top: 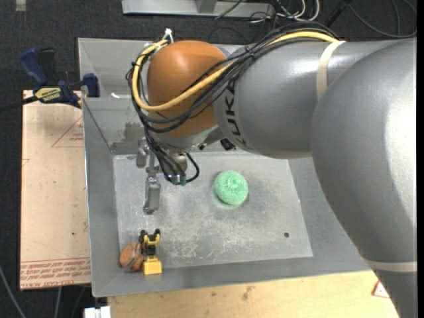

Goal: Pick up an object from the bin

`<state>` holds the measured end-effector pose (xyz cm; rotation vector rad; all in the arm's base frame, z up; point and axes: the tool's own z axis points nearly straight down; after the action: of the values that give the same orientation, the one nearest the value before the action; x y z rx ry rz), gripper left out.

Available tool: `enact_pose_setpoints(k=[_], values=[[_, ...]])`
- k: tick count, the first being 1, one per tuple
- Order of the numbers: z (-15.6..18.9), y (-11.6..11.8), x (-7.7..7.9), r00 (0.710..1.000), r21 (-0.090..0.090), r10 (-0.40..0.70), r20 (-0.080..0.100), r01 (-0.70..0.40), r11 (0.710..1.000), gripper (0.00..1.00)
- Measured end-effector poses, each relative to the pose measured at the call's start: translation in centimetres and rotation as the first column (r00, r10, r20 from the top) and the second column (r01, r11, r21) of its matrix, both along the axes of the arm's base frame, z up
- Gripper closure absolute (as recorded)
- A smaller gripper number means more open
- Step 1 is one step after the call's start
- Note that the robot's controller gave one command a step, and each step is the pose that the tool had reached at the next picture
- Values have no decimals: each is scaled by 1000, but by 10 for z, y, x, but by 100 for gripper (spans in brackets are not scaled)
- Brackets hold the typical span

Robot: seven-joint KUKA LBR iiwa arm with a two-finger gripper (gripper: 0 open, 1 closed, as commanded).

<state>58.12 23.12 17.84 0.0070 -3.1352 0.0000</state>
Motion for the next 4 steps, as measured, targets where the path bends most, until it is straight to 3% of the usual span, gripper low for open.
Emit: enact_pose_setpoints(k=[1,2,3,4], values=[[5,-1,1,1000,1,-4,7,4,1000,0],[-23,-14,-14,997,3,77,13,-77,997,0],[-81,-20,-34,962,1,273,10,-273,962,0],[-96,-41,-48,979,4,202,12,-202,979,0]])
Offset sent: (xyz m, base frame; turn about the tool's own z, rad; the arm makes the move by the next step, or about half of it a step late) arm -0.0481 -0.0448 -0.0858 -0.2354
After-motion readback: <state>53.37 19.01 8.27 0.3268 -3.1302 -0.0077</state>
